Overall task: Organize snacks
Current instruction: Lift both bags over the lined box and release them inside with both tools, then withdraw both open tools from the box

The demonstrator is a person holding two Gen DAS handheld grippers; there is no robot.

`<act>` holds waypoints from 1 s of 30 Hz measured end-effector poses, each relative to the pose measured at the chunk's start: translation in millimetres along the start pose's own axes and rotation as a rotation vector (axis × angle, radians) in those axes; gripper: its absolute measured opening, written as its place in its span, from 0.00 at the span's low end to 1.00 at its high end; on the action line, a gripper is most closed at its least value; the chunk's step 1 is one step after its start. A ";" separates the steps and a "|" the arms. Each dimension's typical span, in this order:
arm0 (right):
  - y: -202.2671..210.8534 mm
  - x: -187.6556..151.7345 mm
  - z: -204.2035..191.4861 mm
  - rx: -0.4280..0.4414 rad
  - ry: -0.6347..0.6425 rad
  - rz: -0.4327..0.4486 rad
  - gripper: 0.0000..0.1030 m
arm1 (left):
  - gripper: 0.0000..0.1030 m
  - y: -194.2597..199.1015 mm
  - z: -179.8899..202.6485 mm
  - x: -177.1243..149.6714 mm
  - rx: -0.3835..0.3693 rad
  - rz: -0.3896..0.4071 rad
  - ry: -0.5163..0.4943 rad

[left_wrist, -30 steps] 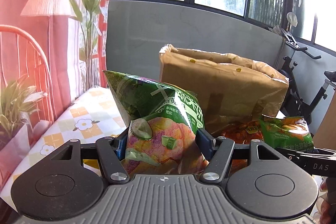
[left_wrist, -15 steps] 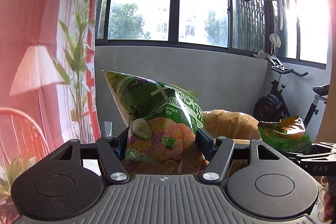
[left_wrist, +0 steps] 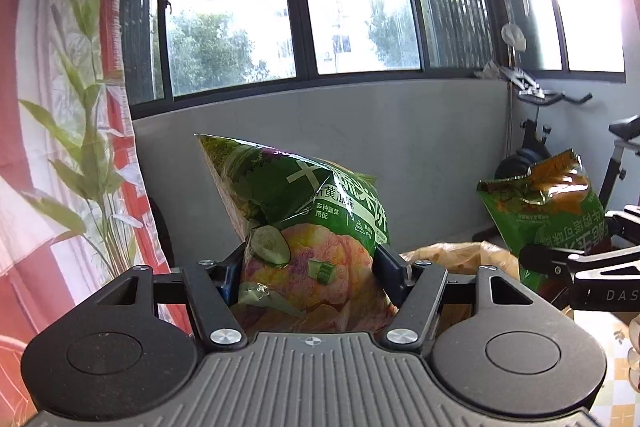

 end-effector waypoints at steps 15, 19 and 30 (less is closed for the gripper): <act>-67.8 -35.0 2.8 0.013 -0.019 -0.126 0.81 | 0.66 -97.7 15.0 -64.0 -0.074 -0.313 -0.228; -73.0 -37.8 -4.1 0.017 0.000 -0.136 0.81 | 0.70 -103.5 9.3 -69.6 -0.107 -0.330 -0.217; -83.0 -45.9 -13.3 0.042 0.023 -0.186 0.88 | 0.79 -91.0 -26.7 -65.6 -0.126 -0.319 -0.055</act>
Point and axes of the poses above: each gripper's, at about its wrist camera, not at the fingertips, and y roughly against the way its jaws point, z to its right, x to its top, the point moved 3 cm from there along -y, roughly the way its jaws point, and after that the axes turned 10 degrees about z, right-handed, at the moved point
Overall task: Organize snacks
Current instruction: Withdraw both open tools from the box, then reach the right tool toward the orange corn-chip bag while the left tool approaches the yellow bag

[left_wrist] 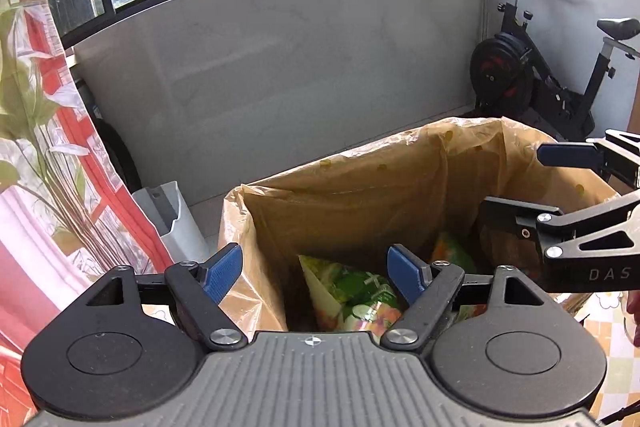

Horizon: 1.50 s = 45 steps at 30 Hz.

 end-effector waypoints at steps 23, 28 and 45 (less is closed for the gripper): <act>69.0 -13.1 5.9 -0.006 -0.018 -0.023 0.89 | 0.81 104.4 -26.4 -18.1 0.157 0.195 0.218; 89.5 -21.2 3.6 0.016 -0.024 -0.011 0.90 | 0.84 128.1 -30.8 -31.9 0.198 0.223 0.230; 132.9 -60.9 -5.3 0.059 -0.042 0.001 0.93 | 0.92 167.9 -31.3 -116.3 0.190 0.243 0.372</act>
Point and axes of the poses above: each gripper's, at about its wrist camera, not at the fingertips, and y roughly against the way its jaws point, z to its right, x to its top, the point moved 3 cm from there along -y, roughly the way its jaws point, and after that the axes turned 10 degrees about z, right-handed, at the moved point
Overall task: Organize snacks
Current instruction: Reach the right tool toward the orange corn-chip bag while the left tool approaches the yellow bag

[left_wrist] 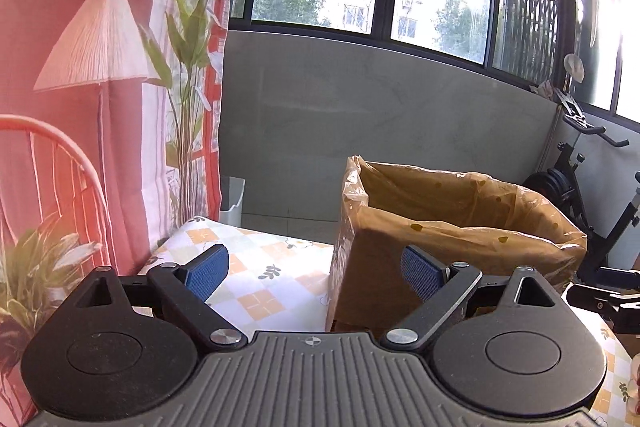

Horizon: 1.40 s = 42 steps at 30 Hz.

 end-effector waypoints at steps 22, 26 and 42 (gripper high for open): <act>13.5 -97.9 0.3 -0.092 -0.033 -0.086 0.93 | 0.92 14.5 -11.6 -88.7 0.052 -0.097 0.060; 10.3 -115.5 -5.9 -0.091 -0.012 -0.132 0.93 | 0.91 13.5 -9.0 -98.3 0.033 -0.118 0.059; -30.2 -91.2 -3.1 -0.071 0.080 -0.104 0.94 | 0.91 11.0 -5.0 -101.7 0.039 -0.123 0.055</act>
Point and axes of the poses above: each gripper's, at about its wrist camera, not at the fingertips, and y roughly against the way its jaws point, z to its right, x to its top, the point moved 3 cm from there along -y, roughly the way its jaws point, and after that the axes turned 10 degrees about z, right-handed, at the moved point
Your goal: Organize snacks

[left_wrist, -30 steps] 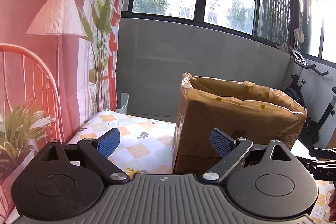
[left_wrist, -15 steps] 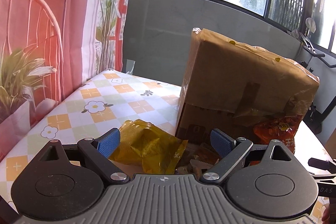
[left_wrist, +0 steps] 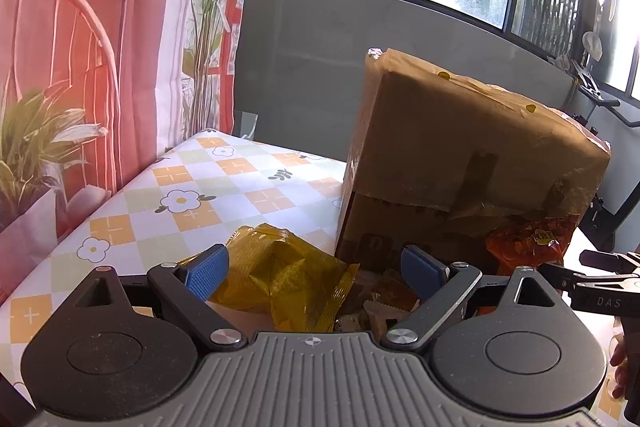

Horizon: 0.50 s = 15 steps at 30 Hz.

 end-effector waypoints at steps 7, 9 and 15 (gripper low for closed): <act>-23.4 -3.8 9.7 0.030 -0.036 -0.058 0.96 | 0.91 -4.2 -1.1 -3.2 0.016 -0.018 -0.006; -28.1 -7.6 12.0 0.046 -0.063 -0.068 0.98 | 0.91 -5.3 -1.3 -4.1 0.020 -0.023 -0.012; -33.9 -14.0 19.5 0.094 -0.135 -0.075 0.99 | 0.91 -9.0 -2.6 -7.4 0.028 -0.045 -0.015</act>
Point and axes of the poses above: each gripper's, at about its wrist camera, not at the fingertips, and y roughly against the way its jaws point, z to its right, x to its top, the point moved 3 cm from there along -y, roughly the way its jaws point, and after that the axes turned 10 degrees about z, right-handed, at the moved point
